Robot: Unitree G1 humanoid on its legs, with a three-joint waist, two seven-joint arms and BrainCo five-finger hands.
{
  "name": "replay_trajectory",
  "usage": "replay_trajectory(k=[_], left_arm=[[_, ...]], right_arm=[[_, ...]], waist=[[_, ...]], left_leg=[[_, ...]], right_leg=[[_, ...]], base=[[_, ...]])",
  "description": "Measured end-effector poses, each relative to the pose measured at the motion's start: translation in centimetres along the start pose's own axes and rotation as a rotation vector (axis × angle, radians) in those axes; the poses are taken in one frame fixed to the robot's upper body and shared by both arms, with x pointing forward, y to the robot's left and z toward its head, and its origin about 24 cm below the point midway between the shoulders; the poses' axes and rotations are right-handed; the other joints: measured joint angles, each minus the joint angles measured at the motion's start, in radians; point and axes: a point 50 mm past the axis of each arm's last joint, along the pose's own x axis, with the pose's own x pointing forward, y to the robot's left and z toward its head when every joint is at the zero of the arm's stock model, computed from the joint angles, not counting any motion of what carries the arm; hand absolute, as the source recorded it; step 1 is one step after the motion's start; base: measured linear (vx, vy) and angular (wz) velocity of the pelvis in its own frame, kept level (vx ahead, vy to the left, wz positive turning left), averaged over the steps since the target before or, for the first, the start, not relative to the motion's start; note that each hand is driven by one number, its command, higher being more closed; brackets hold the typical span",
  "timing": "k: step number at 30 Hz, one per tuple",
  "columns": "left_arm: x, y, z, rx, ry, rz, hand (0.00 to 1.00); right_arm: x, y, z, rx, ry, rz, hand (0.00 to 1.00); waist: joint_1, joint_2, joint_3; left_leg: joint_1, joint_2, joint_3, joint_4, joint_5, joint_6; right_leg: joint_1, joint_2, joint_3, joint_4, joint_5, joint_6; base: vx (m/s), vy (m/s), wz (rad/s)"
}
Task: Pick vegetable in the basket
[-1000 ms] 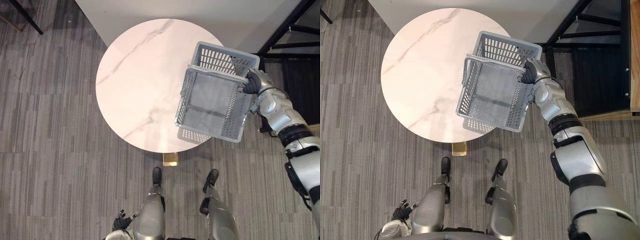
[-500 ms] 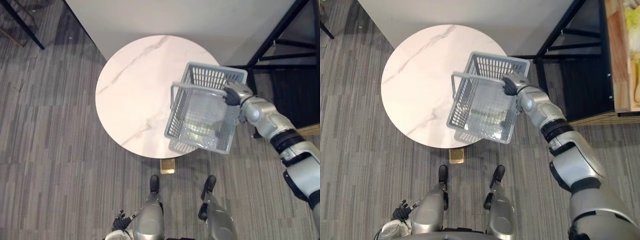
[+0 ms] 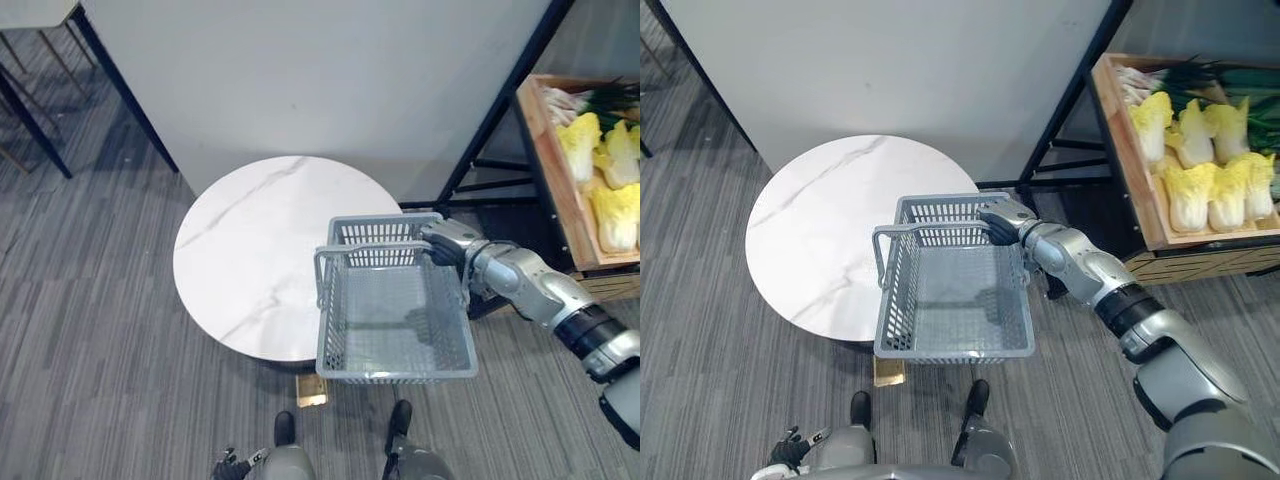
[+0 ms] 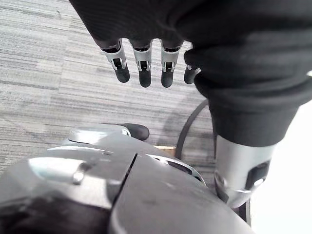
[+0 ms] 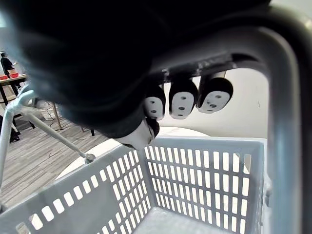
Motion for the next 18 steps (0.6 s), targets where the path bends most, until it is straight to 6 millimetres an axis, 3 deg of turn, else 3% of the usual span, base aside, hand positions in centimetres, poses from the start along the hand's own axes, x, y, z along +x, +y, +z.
replay_trajectory(k=[12,15,18], left_arm=[[-0.5,0.5,-1.7,0.022,0.050,-0.005,0.00],[-0.6,0.7,-2.1,0.023,0.059,-0.003,0.00],[-0.7,0.8,-2.3,0.024,0.062,0.000,0.00]], right_arm=[[-3.0,4.8,-0.1,0.081,-0.010,0.149,1.00],[-4.1,5.7,0.1,0.122,-0.008,0.143,1.00],[-5.6,6.6,-0.1,0.157,0.013,0.143,1.00]], waist=[[-0.003,0.002,-0.067],[-0.003,0.003,-0.067],[-0.020,0.015,-0.067]], left_leg=[[0.064,0.005,0.027,-0.017,-0.006,-0.002],[0.073,0.007,0.046,0.040,-0.048,0.001],[0.061,0.023,0.058,0.172,-0.129,0.007]], right_leg=[[0.039,0.008,0.021,0.000,0.001,-0.001],[0.057,0.005,0.045,0.007,-0.005,0.005],[0.042,-0.002,0.071,0.113,-0.056,0.012]], base=[[0.01,-0.004,-0.06],[0.00,0.010,-0.21],[-0.01,0.047,-0.22]])
